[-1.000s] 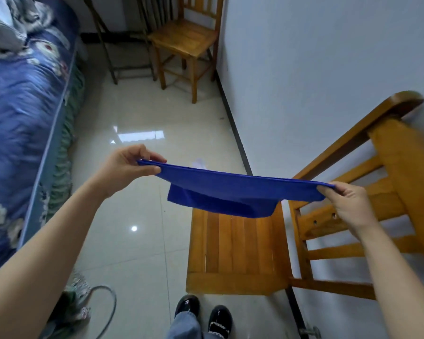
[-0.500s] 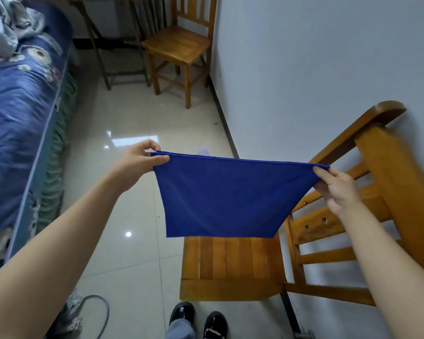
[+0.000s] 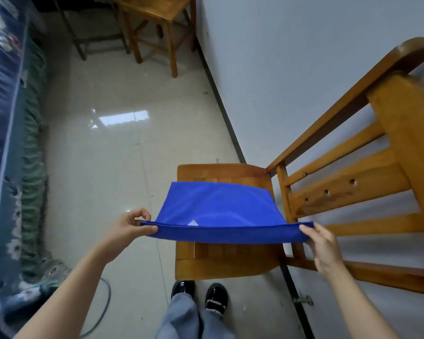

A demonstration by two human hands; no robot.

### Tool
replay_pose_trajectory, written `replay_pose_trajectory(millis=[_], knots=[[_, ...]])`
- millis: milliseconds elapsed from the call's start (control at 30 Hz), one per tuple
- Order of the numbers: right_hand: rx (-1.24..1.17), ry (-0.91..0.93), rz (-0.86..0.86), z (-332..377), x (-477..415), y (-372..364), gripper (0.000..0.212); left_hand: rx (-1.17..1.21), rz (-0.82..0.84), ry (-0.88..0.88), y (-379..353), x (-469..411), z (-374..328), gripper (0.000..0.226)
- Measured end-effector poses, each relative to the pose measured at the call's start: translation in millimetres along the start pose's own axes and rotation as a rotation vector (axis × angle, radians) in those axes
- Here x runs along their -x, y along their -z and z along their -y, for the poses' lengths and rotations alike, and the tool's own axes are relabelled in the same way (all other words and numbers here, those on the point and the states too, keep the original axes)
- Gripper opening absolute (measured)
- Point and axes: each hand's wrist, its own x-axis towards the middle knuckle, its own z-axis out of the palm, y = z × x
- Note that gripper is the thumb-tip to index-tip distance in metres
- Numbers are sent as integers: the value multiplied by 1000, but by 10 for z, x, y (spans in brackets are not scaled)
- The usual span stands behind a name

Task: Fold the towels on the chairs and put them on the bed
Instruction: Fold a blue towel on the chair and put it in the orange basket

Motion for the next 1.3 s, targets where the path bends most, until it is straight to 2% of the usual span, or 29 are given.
replay_pose_trajectory(millis=[200,300,533,700,767,833,900,967,1067,1133,1233,1300], knots=[[287,-215,20,-924,-319,-108,13,-83,-42,220,-300,-314,922,18],[329,-234,17,-1082,-454,-177,12,-45,-112,272,-412,-399,1079,16],[373,-113,-65,-997,-894,-336,19,96,-186,201,-486,-786,913,13],[341,-56,-173,-1000,-1258,-514,17,116,-347,97,-562,-1215,783,16],[330,-70,-230,-1025,-1348,-597,19,93,-412,75,-630,-1389,835,7],[366,-132,-262,-1097,-1381,-658,39,-120,-457,82,-703,-1513,958,40],[523,-194,-226,-1226,-1318,-693,48,-515,-434,121,-817,-1505,1152,63],[684,-234,-200,-1378,-1172,-710,50,-866,-330,114,-991,-1369,1333,68],[751,-299,-224,-1591,-960,-713,51,-1141,-120,-40,-1216,-1137,1570,74],[686,-383,-219,-1666,-907,-694,54,-1294,-25,-78,-1308,-1046,1750,75],[532,-479,-244,-1712,-916,-667,59,-1384,84,-63,-1359,-962,1849,69],[427,-512,-275,-1713,-973,-645,49,-1426,121,-95,-1346,-948,1884,70]])
